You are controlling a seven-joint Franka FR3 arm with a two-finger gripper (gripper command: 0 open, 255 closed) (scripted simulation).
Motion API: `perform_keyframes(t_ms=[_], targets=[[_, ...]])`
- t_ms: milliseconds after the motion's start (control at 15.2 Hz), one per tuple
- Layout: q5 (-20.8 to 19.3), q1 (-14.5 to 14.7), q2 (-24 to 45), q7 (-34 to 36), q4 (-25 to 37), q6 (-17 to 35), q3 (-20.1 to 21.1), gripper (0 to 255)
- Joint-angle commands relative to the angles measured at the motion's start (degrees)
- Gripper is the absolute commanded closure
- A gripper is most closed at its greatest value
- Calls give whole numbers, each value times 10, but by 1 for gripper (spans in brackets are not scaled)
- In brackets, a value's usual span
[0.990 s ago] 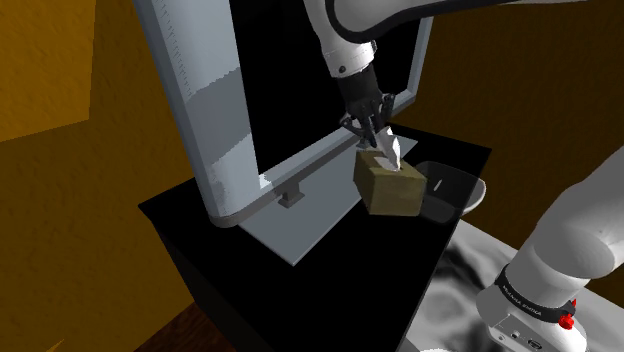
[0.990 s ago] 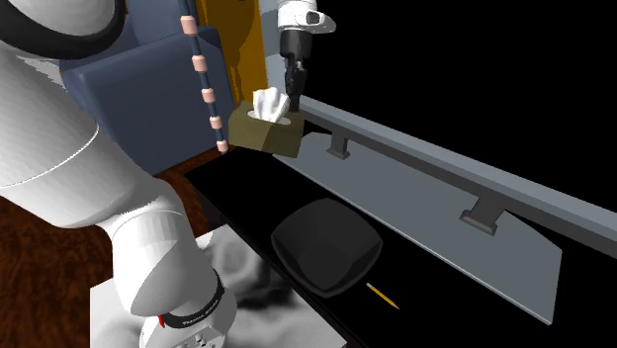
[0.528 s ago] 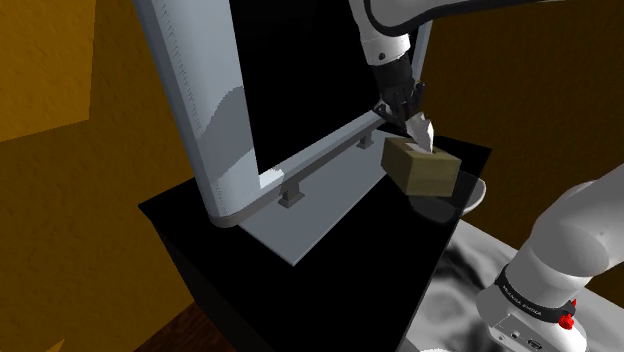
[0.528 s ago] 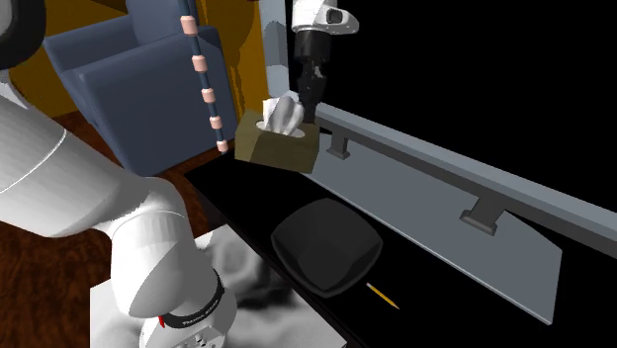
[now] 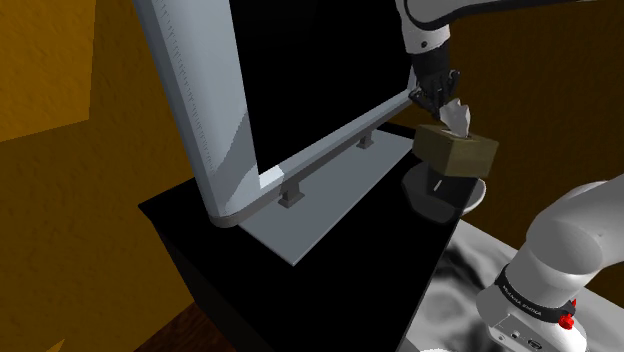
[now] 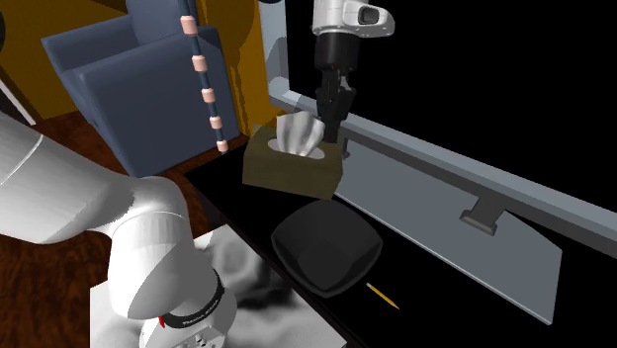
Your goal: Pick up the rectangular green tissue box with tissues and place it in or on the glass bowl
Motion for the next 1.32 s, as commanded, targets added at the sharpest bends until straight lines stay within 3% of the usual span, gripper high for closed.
perform_keyframes(t_ms=[0,330,1254], targets=[[-17,-9,-11,-31,-7,3,-22,255],[-61,-34,-26,-105,-13,16,-78,255],[-60,-31,-35,-74,-127,116,-84,255]])
